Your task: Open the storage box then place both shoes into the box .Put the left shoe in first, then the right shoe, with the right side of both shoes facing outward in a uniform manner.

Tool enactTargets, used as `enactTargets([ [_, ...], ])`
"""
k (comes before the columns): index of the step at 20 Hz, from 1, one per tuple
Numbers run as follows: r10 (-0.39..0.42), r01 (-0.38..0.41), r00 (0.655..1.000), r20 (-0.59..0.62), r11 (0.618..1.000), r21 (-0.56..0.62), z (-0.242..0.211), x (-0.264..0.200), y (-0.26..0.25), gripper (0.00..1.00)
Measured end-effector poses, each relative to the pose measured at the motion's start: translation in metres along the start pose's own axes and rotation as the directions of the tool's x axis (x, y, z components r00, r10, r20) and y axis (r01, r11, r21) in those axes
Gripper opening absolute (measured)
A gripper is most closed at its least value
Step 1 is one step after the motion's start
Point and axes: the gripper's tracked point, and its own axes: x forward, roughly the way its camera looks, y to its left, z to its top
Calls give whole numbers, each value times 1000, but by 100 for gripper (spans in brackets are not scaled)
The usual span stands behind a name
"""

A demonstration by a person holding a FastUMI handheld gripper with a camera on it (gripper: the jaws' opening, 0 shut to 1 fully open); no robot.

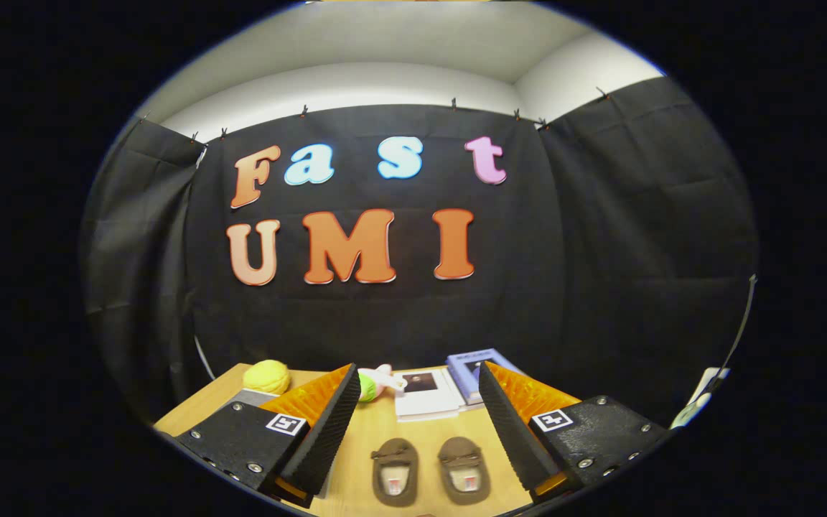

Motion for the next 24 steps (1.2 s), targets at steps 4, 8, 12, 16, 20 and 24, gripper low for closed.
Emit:
enactTargets([
  [4,306,-243,942,-139,906,347,-74,41,53,99],
  [8,429,-262,869,-246,821,507,-137,66,80,98],
  [12,487,-249,810,-326,789,561,-179,81,100,98],
  [16,544,-212,762,-351,723,658,-196,76,115,98],
  [20,572,-170,728,-378,685,709,-211,77,122,98],
  [24,614,-101,684,-393,613,783,-219,75,135,98],
])
